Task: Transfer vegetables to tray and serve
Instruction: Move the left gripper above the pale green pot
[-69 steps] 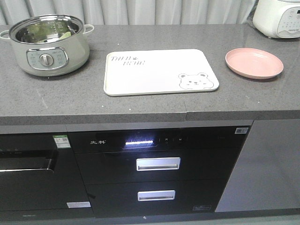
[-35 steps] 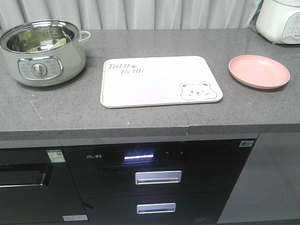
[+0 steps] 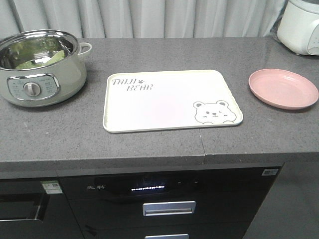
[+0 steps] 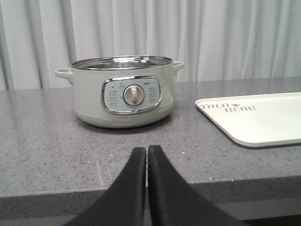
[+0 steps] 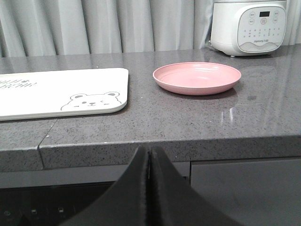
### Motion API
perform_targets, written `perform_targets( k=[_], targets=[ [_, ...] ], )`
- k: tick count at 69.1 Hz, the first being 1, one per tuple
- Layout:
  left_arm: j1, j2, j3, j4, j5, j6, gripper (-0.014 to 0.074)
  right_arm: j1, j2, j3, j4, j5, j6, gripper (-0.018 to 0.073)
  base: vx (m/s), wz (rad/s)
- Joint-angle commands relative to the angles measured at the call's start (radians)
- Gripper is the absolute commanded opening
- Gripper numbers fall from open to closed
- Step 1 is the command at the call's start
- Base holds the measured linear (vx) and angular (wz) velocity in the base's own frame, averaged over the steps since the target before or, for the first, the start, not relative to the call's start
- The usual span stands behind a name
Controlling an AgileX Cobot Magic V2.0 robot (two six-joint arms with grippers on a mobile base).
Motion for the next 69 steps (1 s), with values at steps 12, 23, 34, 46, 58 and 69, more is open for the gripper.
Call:
perform_targets(
  k=[12, 23, 34, 46, 58, 69],
  targets=[
    [-0.002, -0.015, 0.027, -0.008, -0.074, -0.003, -0.0006, 0.001, -0.007, 0.015, 0.000, -0.078, -0.009, -0.0008, 0.12, 0.01],
    [-0.002, -0.015, 0.027, -0.008, -0.074, -0.003, -0.0006, 0.001, -0.007, 0.015, 0.000, -0.078, -0.009, -0.0008, 0.12, 0.01],
    [-0.002, -0.015, 0.027, -0.008, -0.074, -0.003, -0.0006, 0.001, -0.007, 0.015, 0.000, -0.078, -0.009, -0.0008, 0.10, 0.01],
    [-0.002, -0.015, 0.027, -0.008, -0.074, -0.003, -0.0006, 0.001, -0.007, 0.015, 0.000, -0.078, -0.009, -0.0008, 0.09, 0.01],
    [-0.002, -0.015, 0.027, -0.008, -0.074, -0.003, -0.0006, 0.001, -0.007, 0.015, 0.000, -0.078, -0.009, -0.0008, 0.08, 0.01],
    [-0.002, -0.015, 0.027, -0.008, -0.074, -0.003, -0.0006, 0.001, -0.007, 0.015, 0.000, -0.078, -0.009, -0.0008, 0.07, 0.01]
  ],
)
